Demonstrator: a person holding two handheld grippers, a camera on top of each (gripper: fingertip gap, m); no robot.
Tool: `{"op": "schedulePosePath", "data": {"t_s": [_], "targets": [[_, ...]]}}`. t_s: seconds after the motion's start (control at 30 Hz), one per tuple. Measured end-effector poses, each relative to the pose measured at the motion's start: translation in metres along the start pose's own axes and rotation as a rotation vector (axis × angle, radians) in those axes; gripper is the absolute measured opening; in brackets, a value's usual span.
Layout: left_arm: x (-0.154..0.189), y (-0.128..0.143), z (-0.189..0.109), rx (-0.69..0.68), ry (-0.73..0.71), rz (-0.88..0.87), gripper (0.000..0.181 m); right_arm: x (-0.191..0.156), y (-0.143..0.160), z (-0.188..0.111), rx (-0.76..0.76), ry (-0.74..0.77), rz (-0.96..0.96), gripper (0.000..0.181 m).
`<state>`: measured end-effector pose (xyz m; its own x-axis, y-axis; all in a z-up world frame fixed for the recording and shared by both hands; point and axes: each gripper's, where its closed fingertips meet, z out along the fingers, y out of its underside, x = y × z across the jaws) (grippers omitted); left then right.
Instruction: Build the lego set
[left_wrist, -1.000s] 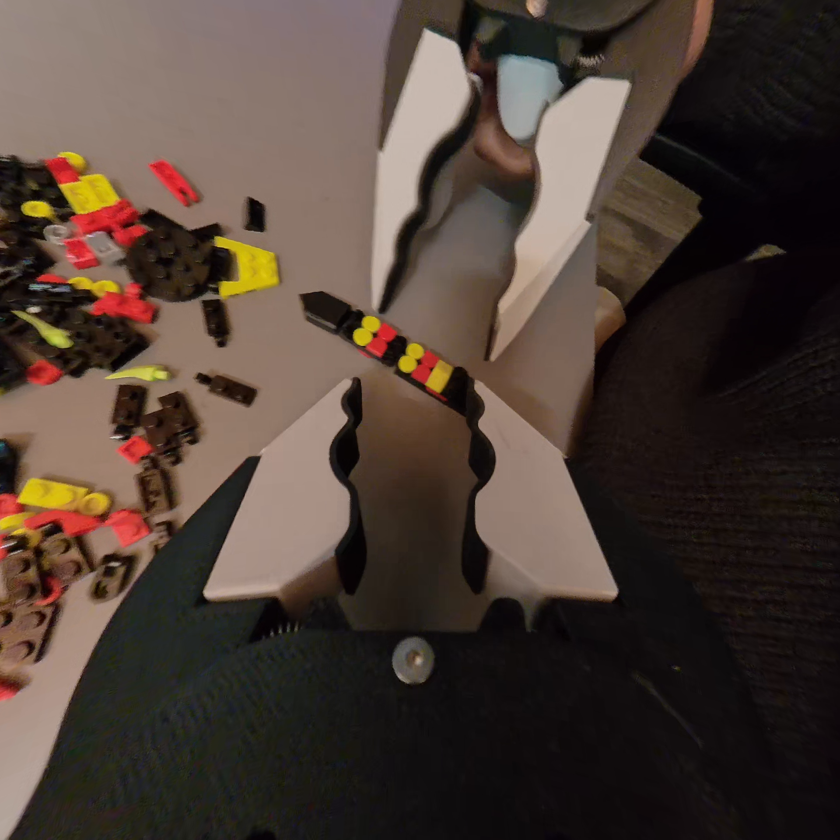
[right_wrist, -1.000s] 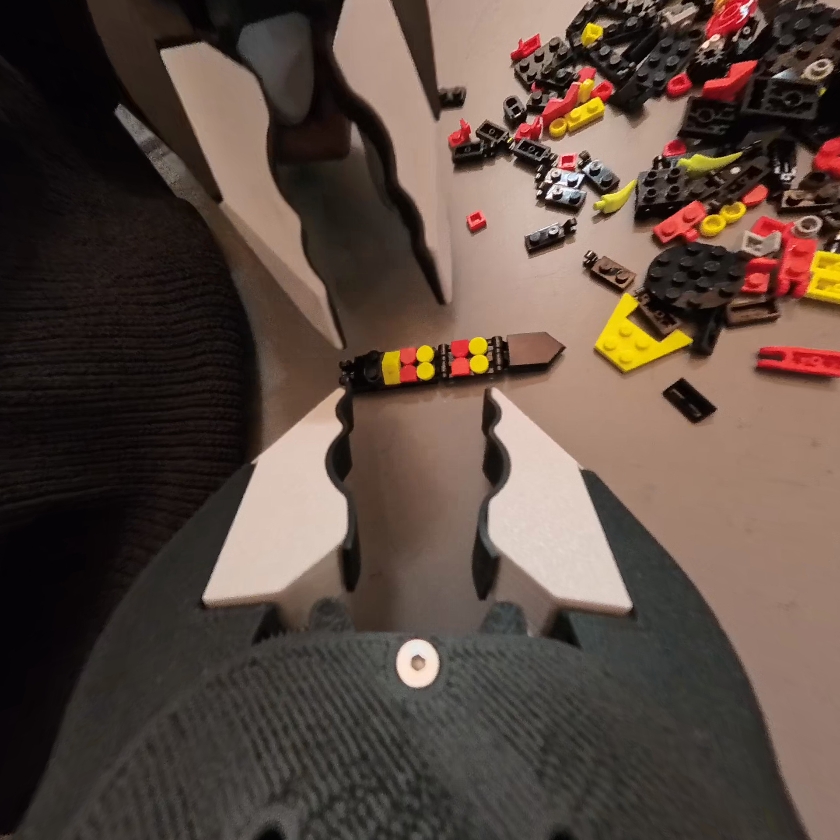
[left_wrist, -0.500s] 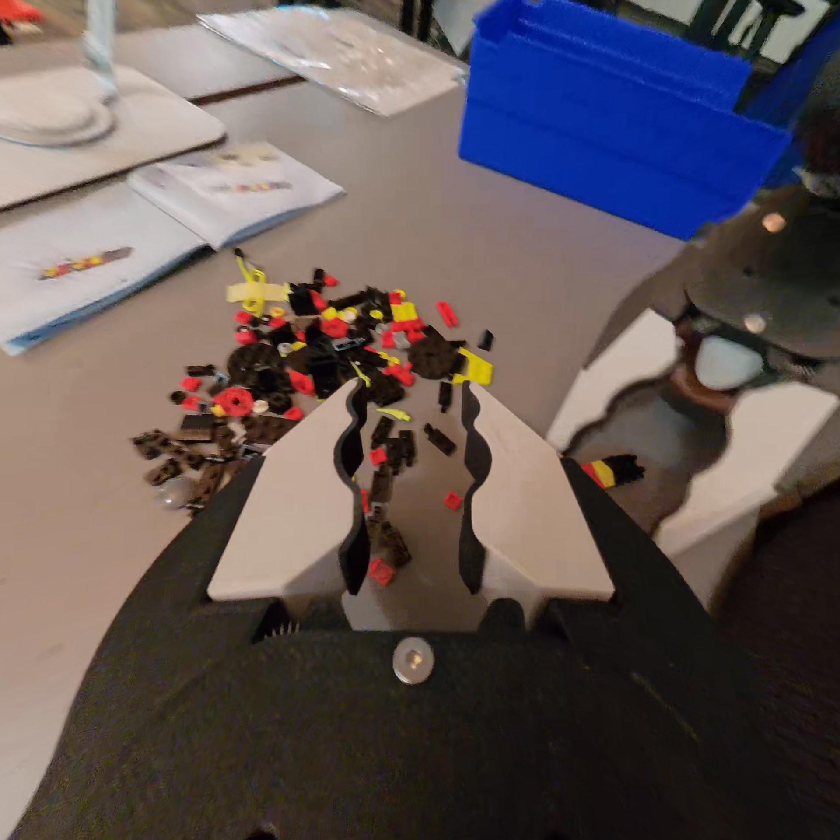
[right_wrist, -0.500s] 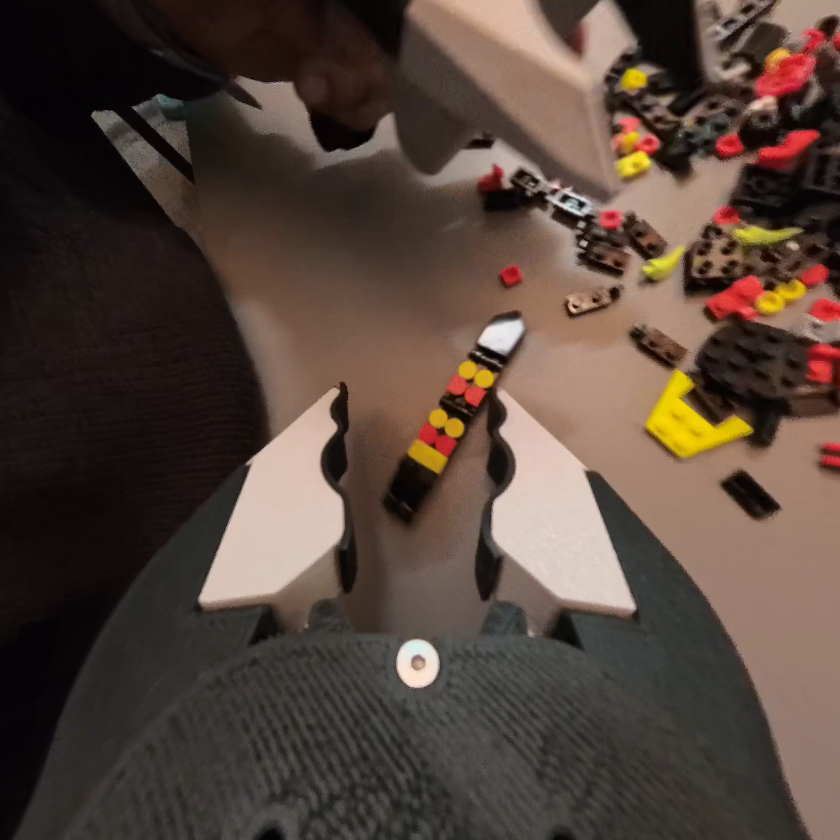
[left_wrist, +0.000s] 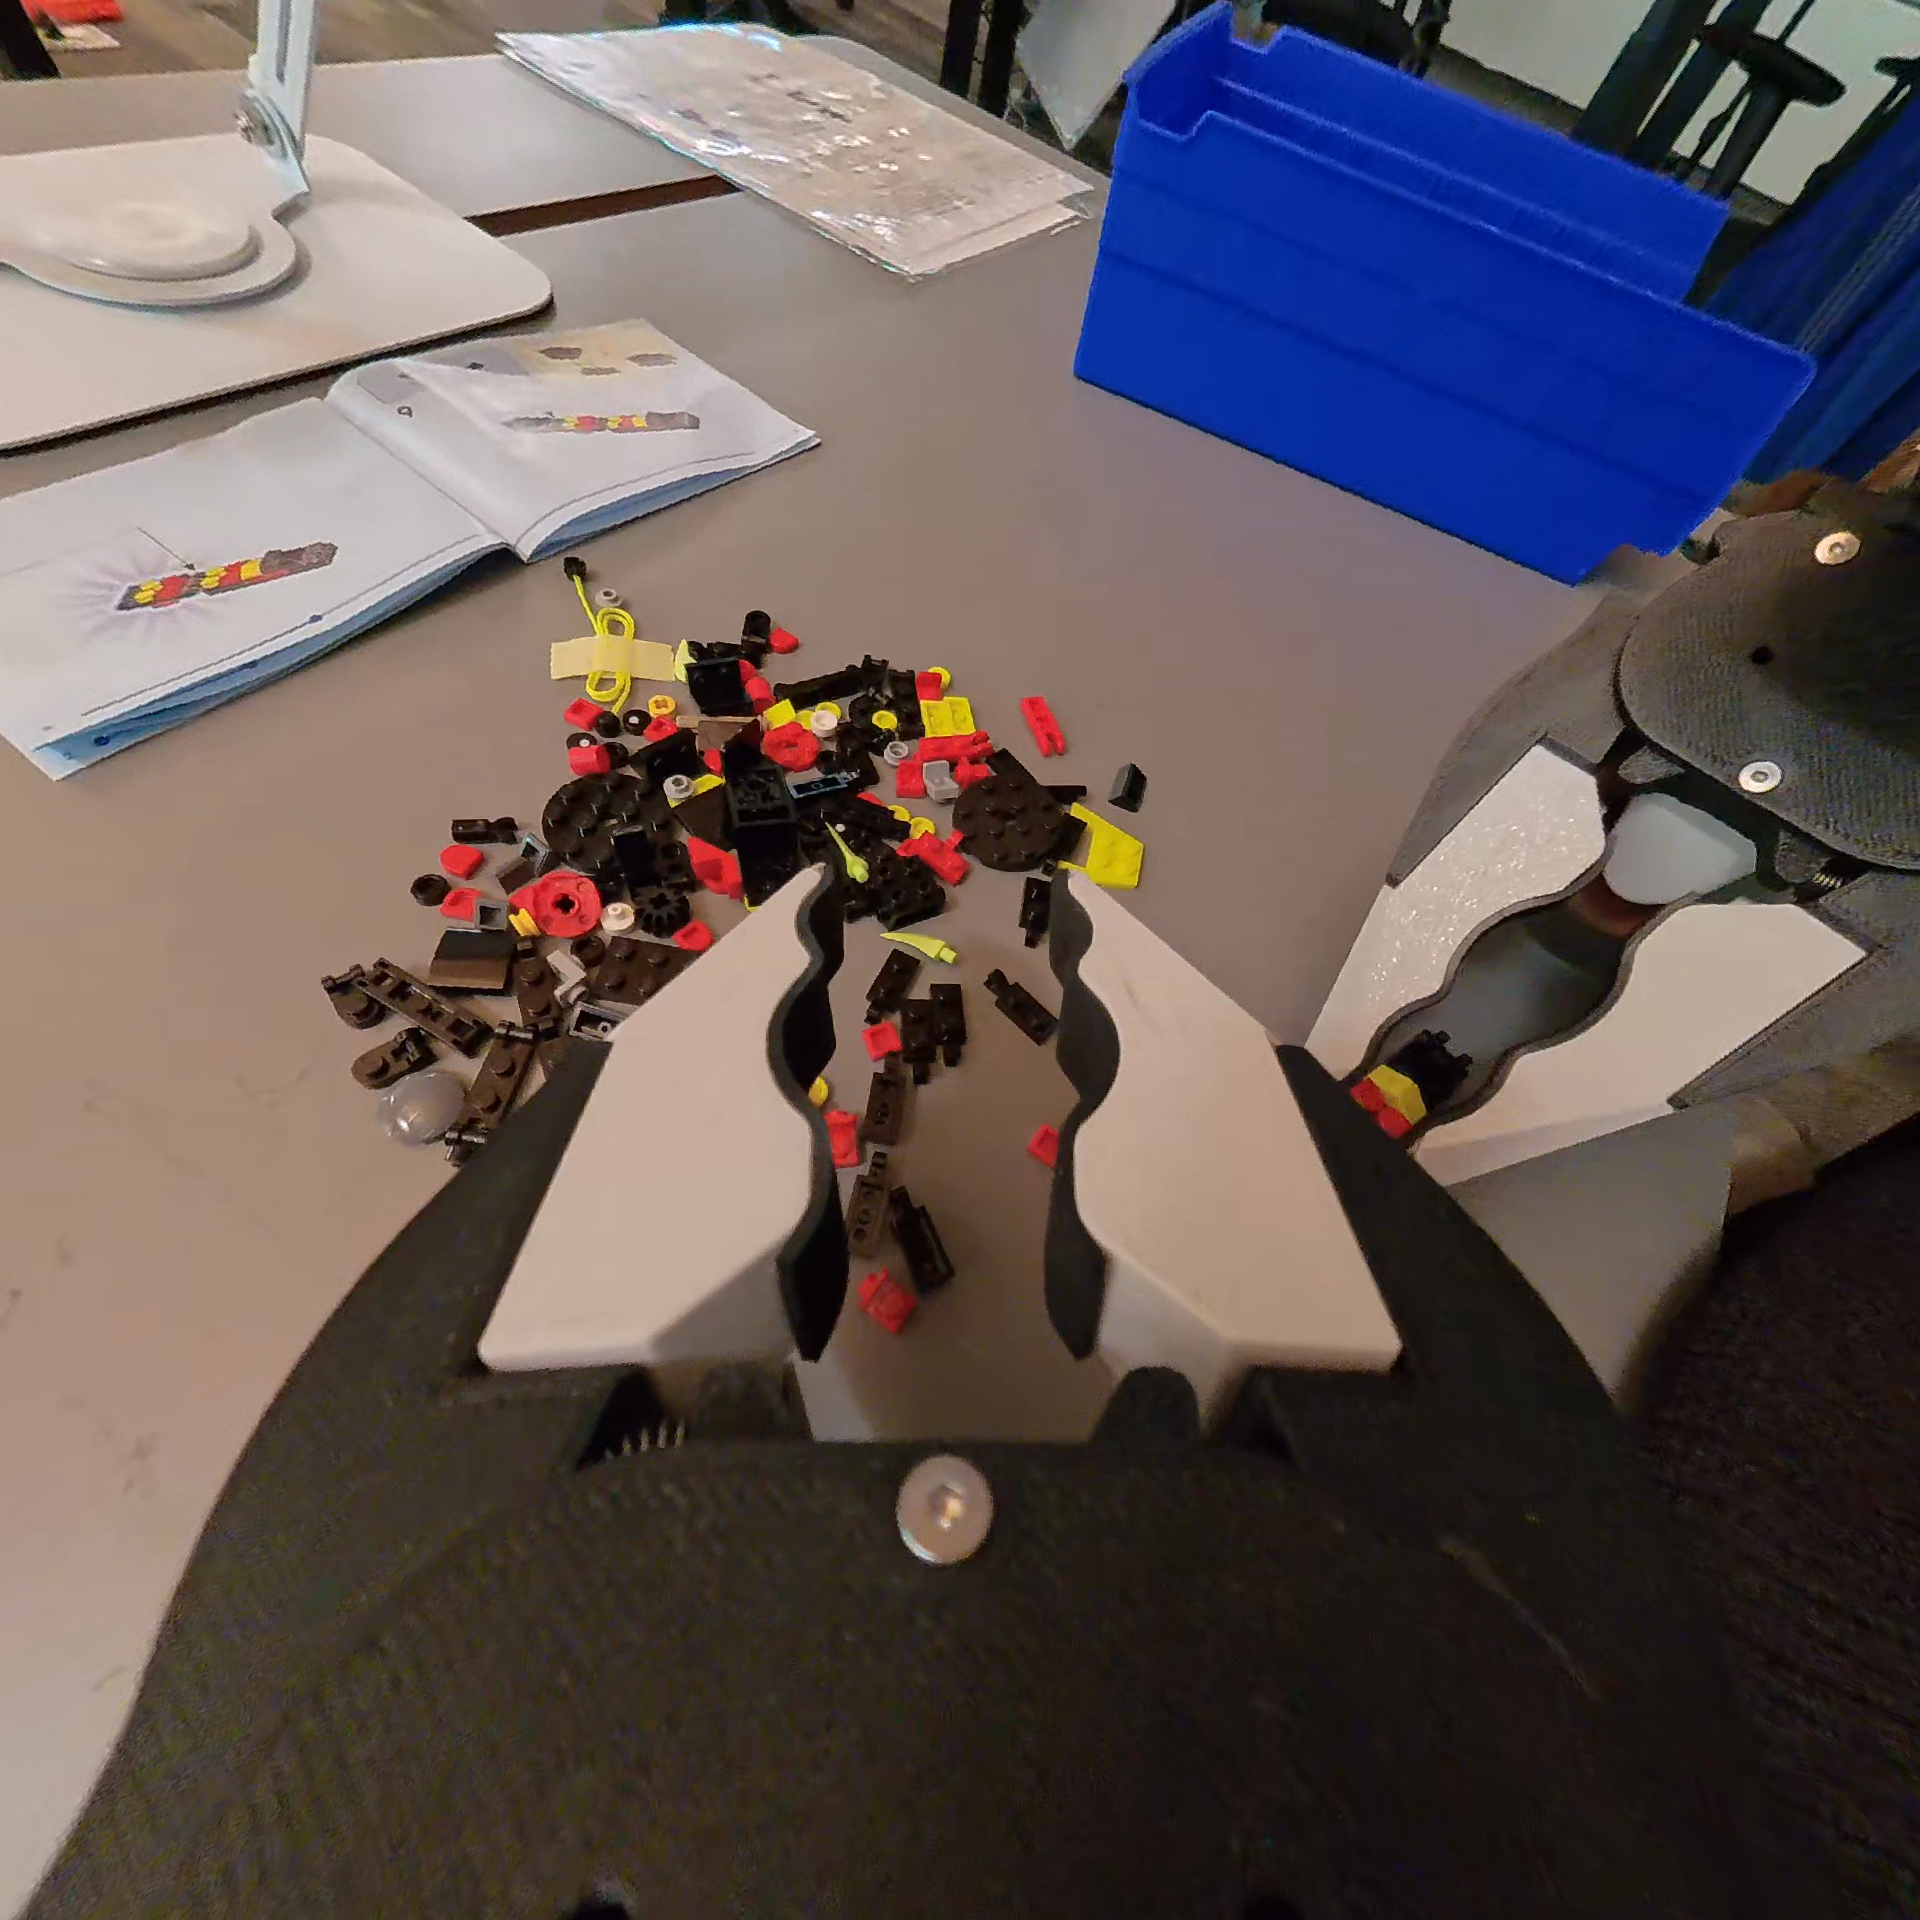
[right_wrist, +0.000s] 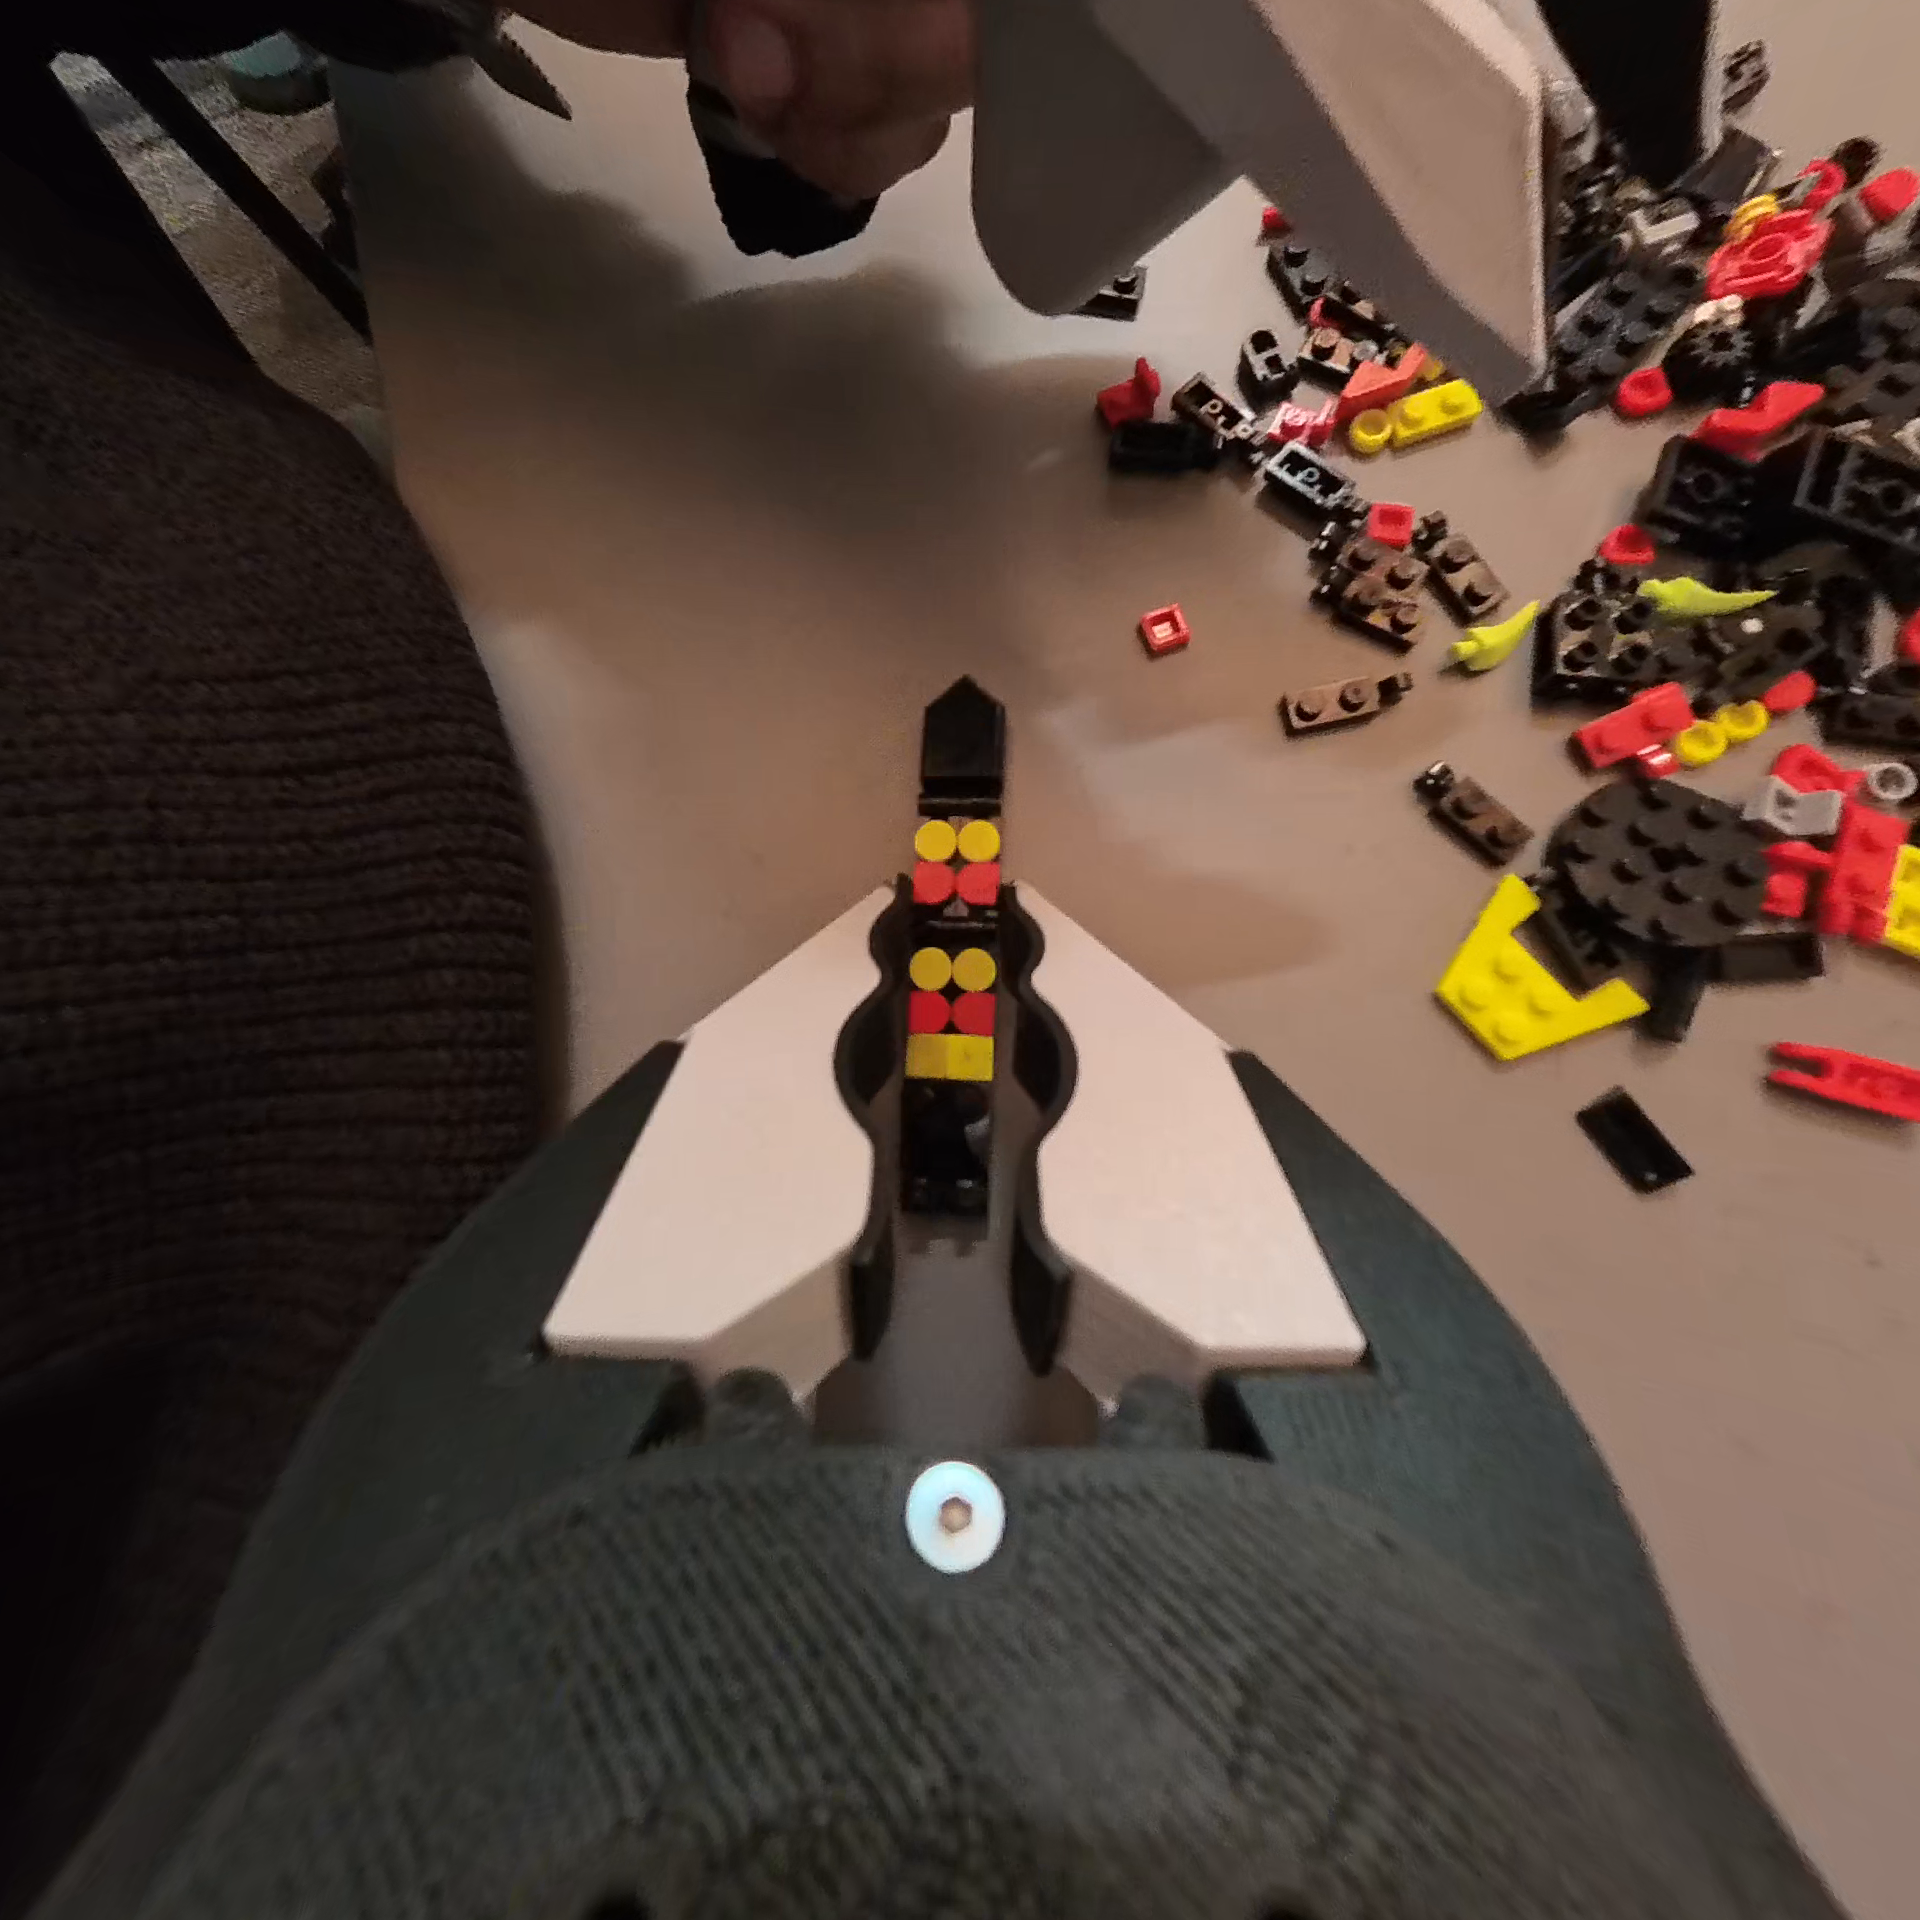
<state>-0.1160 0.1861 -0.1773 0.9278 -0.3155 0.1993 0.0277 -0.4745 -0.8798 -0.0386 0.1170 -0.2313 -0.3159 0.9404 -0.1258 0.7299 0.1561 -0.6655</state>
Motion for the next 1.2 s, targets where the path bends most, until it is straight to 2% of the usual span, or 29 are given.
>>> {"op": "schedulePosePath", "data": {"t_s": [0.47,0.67,0.8,0.9,1.2], "targets": [[0.0,0.002,0.001,-0.005,0.021,-0.036,0.038,-0.015,-0.007,0.002,0.038,-0.102,-0.011,0.016],[0.004,0.004,0.003,-0.016,0.047,-0.052,0.039,-0.017,-0.003,0.007,0.01,-0.086,-0.049,0.016],[0.004,0.004,0.003,-0.019,0.046,-0.046,0.039,-0.019,-0.005,0.003,0.024,-0.1,-0.057,0.031],[0.007,0.007,0.004,-0.033,0.056,-0.043,0.039,-0.019,-0.003,0.0,0.027,-0.106,-0.071,0.036],[0.009,0.008,0.004,-0.039,0.065,-0.039,0.039,-0.012,0.005,-0.008,0.018,-0.105,-0.063,0.031]]}}
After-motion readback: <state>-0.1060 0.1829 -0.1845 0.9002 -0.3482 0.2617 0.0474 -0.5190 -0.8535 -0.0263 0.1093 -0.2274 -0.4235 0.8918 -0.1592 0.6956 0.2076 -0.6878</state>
